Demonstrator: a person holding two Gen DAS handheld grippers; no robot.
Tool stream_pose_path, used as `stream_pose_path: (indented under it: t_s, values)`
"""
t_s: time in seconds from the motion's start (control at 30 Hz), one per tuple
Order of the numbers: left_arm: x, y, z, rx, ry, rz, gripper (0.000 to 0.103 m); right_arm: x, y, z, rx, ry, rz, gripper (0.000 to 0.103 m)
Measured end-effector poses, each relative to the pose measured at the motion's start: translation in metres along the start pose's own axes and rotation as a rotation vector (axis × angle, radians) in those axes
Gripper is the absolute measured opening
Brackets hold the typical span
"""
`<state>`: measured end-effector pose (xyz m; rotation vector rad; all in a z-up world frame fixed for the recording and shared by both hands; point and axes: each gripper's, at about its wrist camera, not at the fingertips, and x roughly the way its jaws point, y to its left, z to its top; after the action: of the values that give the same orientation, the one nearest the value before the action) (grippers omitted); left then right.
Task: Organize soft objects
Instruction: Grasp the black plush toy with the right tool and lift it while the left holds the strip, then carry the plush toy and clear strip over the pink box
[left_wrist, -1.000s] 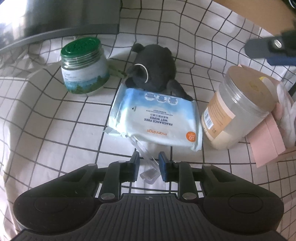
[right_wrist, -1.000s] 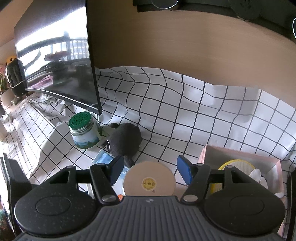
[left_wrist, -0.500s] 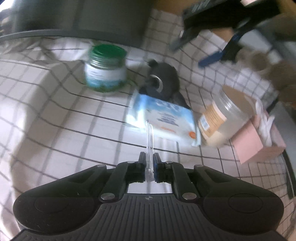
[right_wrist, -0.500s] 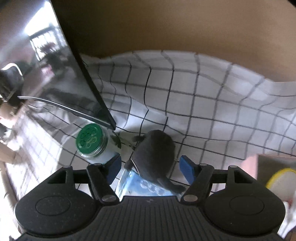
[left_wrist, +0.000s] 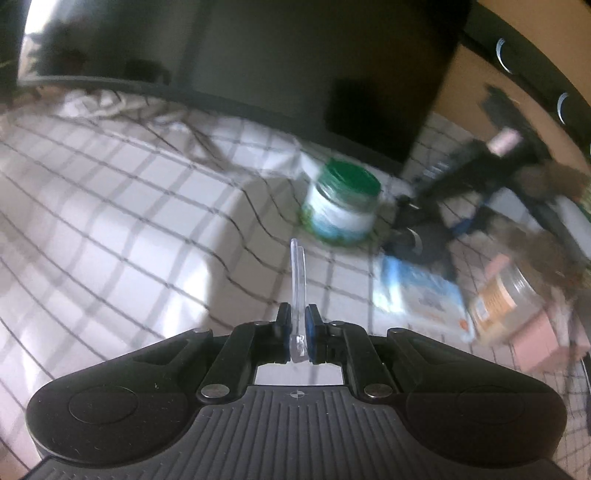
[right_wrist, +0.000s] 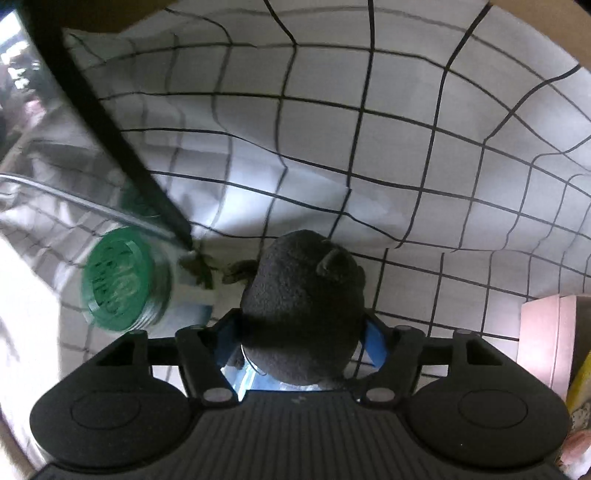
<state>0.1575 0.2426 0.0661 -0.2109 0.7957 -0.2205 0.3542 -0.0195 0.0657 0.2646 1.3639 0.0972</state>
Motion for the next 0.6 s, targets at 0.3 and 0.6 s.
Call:
stream_pose_path:
  t_s: [0.3,0.6]
  values:
    - [-0.002,-0.012,0.062,0.072,-0.112,0.008,0.011,-0.144,-0.027,-0.026,-0.083,-0.306,0.138,0.066]
    - [0.005,-0.106,0.090,0.189,-0.163,-0.175,0.011,-0.281,-0.116,-0.077,-0.086,-0.642,0.024,0.066]
